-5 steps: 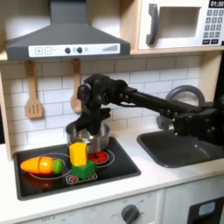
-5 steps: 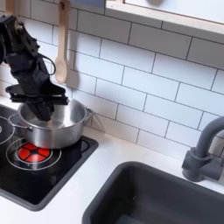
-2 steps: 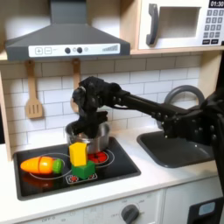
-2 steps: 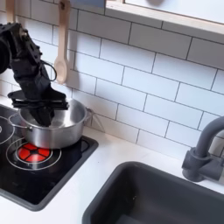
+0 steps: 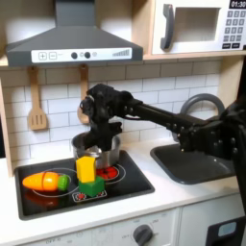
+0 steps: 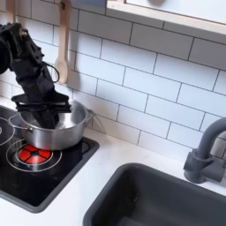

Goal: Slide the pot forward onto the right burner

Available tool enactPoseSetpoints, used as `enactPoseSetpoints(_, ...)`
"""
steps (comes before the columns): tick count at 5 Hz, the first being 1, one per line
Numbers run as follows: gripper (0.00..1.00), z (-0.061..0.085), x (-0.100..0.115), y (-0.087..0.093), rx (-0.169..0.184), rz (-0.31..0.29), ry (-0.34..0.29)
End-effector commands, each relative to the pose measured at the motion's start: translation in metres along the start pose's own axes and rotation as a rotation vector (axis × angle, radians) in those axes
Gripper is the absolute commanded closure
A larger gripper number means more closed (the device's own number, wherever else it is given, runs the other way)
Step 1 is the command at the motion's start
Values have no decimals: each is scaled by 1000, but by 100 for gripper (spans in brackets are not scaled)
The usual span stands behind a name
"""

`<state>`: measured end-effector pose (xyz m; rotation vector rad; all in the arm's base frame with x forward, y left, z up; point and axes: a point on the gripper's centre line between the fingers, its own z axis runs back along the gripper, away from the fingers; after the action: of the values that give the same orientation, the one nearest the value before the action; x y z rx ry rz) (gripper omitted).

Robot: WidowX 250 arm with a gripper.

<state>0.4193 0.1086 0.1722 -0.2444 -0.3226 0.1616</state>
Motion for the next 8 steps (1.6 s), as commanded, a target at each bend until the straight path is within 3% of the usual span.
enactPoseSetpoints(1, 100, -4, -12, 1, -13, -7, 35)
enactPoseSetpoints(2, 100, -3, -17, 0, -10, -20, 39)
enactPoseSetpoints(4, 100, 4, -27, -7, -46, -42, 46)
enactPoseSetpoints(8, 100, 21, -50, -5, -57, -58, 54)
